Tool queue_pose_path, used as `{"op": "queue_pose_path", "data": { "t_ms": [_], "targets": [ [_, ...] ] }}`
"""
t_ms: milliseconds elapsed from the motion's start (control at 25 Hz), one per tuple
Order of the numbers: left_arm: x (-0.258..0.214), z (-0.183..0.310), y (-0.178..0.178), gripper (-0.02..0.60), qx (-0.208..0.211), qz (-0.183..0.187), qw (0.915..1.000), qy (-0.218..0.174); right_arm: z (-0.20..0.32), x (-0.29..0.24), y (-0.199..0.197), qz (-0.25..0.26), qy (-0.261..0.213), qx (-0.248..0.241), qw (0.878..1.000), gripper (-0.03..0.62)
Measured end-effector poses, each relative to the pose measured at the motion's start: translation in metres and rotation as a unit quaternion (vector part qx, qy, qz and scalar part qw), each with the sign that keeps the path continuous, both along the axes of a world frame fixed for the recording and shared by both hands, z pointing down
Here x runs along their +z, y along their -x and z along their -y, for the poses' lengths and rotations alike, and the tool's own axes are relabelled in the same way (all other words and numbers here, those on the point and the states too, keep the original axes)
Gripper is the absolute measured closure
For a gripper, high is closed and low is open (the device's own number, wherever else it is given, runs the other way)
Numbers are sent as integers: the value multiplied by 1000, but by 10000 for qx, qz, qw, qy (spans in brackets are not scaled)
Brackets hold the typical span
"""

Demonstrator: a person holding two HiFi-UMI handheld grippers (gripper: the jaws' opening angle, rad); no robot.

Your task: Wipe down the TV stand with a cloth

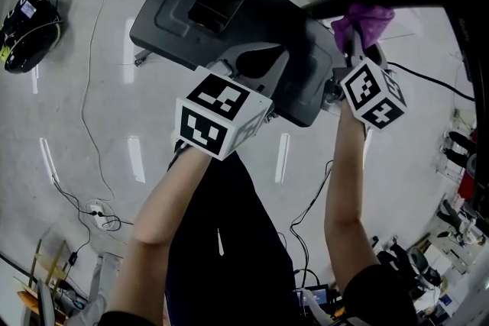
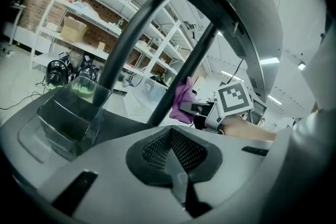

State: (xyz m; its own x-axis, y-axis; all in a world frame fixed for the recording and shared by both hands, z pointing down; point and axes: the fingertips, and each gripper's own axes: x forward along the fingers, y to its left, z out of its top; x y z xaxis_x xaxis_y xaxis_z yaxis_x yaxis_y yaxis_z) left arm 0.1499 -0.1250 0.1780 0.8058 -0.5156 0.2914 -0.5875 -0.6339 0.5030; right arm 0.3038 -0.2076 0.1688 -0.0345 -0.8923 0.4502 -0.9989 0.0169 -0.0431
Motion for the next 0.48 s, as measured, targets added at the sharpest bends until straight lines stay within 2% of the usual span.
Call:
{"op": "queue_pose_path", "data": {
  "t_ms": [480],
  "targets": [
    [33, -2, -2, 574, -169, 64, 9995, 251, 4, 56, -2, 102, 439, -156, 9989, 505]
  ]
}}
